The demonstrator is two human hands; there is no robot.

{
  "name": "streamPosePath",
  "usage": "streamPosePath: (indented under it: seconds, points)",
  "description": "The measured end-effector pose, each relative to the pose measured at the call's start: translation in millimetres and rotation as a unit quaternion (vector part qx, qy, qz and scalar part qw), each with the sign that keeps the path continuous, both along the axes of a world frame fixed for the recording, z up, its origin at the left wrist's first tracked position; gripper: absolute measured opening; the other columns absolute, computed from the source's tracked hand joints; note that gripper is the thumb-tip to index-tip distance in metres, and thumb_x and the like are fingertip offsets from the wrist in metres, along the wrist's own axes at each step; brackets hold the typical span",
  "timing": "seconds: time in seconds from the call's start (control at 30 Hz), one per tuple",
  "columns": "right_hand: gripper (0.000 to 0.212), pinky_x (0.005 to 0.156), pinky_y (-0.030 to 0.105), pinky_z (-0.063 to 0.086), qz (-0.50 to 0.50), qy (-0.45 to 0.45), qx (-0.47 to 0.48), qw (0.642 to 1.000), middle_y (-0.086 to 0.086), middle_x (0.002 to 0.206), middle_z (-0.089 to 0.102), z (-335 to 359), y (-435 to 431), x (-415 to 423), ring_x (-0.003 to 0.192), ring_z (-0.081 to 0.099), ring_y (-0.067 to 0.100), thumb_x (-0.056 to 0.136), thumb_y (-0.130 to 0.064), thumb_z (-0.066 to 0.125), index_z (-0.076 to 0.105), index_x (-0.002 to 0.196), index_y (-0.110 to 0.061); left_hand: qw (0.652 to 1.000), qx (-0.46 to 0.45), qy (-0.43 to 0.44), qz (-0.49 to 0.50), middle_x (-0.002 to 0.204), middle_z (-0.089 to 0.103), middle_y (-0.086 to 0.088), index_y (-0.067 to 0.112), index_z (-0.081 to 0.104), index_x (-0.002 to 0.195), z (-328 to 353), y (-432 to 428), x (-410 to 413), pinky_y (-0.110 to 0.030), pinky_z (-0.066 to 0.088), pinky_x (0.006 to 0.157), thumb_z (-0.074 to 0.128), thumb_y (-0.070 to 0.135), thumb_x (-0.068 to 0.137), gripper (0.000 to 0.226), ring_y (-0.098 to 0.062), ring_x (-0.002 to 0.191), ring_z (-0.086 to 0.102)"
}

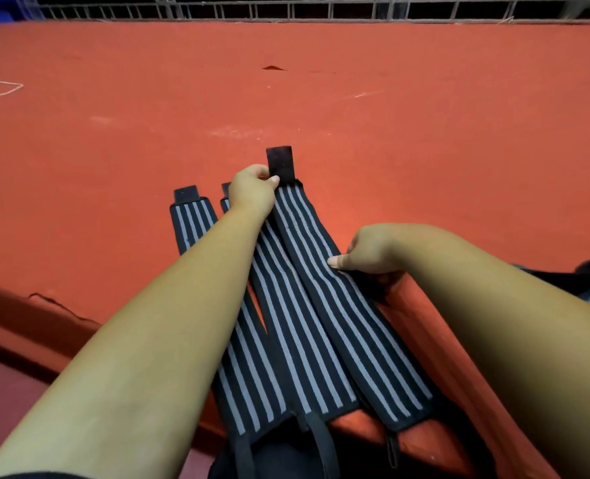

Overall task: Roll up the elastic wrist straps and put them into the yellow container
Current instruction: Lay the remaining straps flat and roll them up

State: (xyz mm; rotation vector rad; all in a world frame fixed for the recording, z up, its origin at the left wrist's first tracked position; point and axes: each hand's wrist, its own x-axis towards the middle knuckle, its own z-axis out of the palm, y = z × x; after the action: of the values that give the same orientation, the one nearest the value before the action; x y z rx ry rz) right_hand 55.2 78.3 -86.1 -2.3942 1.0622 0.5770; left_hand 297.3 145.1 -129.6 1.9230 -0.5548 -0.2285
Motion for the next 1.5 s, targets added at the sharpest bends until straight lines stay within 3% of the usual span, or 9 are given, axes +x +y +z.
streamPosePath:
  seconds: [0.13, 0.4, 0.53, 0.77, 0.9, 1.03, 1.17, 1.3, 1.5]
  points:
    - [0.072, 0.052, 0.035, 0.062, -0.005, 0.048, 0.011, 0.999, 0.02, 0.098, 0.077, 4, -1, 9, 0.054, 0.075, 0.029, 0.104, -0.068, 0.053, 0.07, 0.116, 0.002, 0.996, 0.086, -0.005, 0.009, 0.127, 0.072, -0.003, 0.021, 0.072, 0.132, -11, -11, 9, -0.035, 0.046, 0.088, 0.069, 0.039, 0.106, 0.031, -0.024, 0.103, 0.062]
    - [0.082, 0.096, 0.049, 0.063, -0.015, 0.112, 0.007, 0.994, 0.021, 0.089, 0.072, 13, 22, 17, 0.074, 0.075, 0.033, 0.11, -0.068, 0.032, 0.058, 0.118, 0.009, 0.975, 0.208, -0.064, 0.033, 0.145, 0.06, -0.008, 0.025, 0.068, 0.129, -14, -19, 11, -0.04, 0.047, 0.075, 0.061, 0.047, 0.109, 0.03, -0.031, 0.101, 0.063]
    - [0.06, 0.12, 0.046, 0.04, -0.006, 0.088, -0.038, 0.995, 0.021, 0.155, 0.057, 30, 41, 12, 0.145, 0.054, 0.039, 0.119, -0.044, 0.027, 0.051, 0.154, -0.002, 0.974, 0.219, -0.052, 0.041, 0.125, 0.069, -0.008, 0.022, 0.069, 0.127, -9, -19, 13, -0.038, 0.045, 0.072, 0.06, 0.044, 0.11, 0.029, -0.032, 0.099, 0.065]
    - [0.049, 0.122, 0.043, 0.035, -0.088, 0.032, 0.002, 0.996, 0.012, 0.173, 0.036, 40, 47, 18, 0.154, 0.043, 0.035, 0.121, -0.023, 0.026, 0.03, 0.169, -0.019, 0.963, 0.257, -0.033, 0.074, 0.067, 0.051, -0.006, 0.013, 0.071, 0.1, 2, -23, 18, -0.031, 0.031, 0.052, 0.062, 0.054, 0.108, 0.042, -0.025, 0.055, 0.041]
    - [0.051, 0.099, 0.045, 0.052, -0.048, 0.062, -0.001, 0.997, 0.023, 0.124, 0.07, 40, 44, 26, 0.088, 0.07, 0.034, 0.121, -0.029, 0.02, 0.03, 0.169, -0.017, 0.964, 0.248, -0.023, 0.092, 0.066, 0.054, -0.006, 0.012, 0.071, 0.093, -1, -26, 24, -0.03, 0.033, 0.051, 0.064, 0.064, 0.101, 0.053, -0.025, 0.054, 0.045]
    - [0.058, 0.102, 0.044, 0.049, -0.012, 0.112, -0.011, 0.994, 0.027, 0.144, 0.063, 42, 38, 31, 0.096, 0.069, 0.037, 0.121, -0.035, 0.016, 0.04, 0.164, -0.005, 0.966, 0.236, -0.026, 0.101, 0.069, 0.058, -0.006, 0.012, 0.066, 0.084, -9, -28, 27, -0.03, 0.033, 0.049, 0.065, 0.068, 0.099, 0.057, -0.025, 0.055, 0.049]
    - [0.095, 0.07, 0.043, 0.052, -0.048, 0.153, 0.022, 0.987, 0.025, 0.056, 0.068, 32, 29, 38, 0.051, 0.067, 0.031, 0.114, -0.063, 0.011, 0.057, 0.091, 0.017, 0.972, 0.224, -0.025, 0.064, 0.085, 0.073, -0.006, 0.019, 0.074, 0.094, -13, -26, 30, -0.03, 0.039, 0.053, 0.071, 0.068, 0.095, 0.05, -0.024, 0.059, 0.054]
    - [0.098, 0.082, 0.046, 0.055, -0.054, 0.146, 0.024, 0.987, 0.023, 0.056, 0.068, 26, 25, 38, 0.053, 0.07, 0.032, 0.111, -0.068, 0.012, 0.055, 0.096, 0.019, 0.978, 0.199, 0.03, 0.064, 0.08, 0.066, -0.003, 0.014, 0.074, 0.102, -3, -23, 29, -0.035, 0.047, 0.062, 0.081, 0.06, 0.091, 0.048, -0.025, 0.065, 0.056]
    - [0.053, 0.123, 0.046, 0.038, -0.01, 0.085, -0.066, 0.994, 0.016, 0.165, 0.048, 12, 29, 35, 0.15, 0.049, 0.037, 0.12, -0.036, 0.027, 0.039, 0.166, -0.014, 0.987, 0.098, 0.121, 0.042, 0.104, 0.081, -0.009, 0.02, 0.075, 0.088, 2, -15, 26, -0.047, 0.061, 0.097, 0.096, 0.047, 0.079, 0.035, -0.034, 0.095, 0.076]
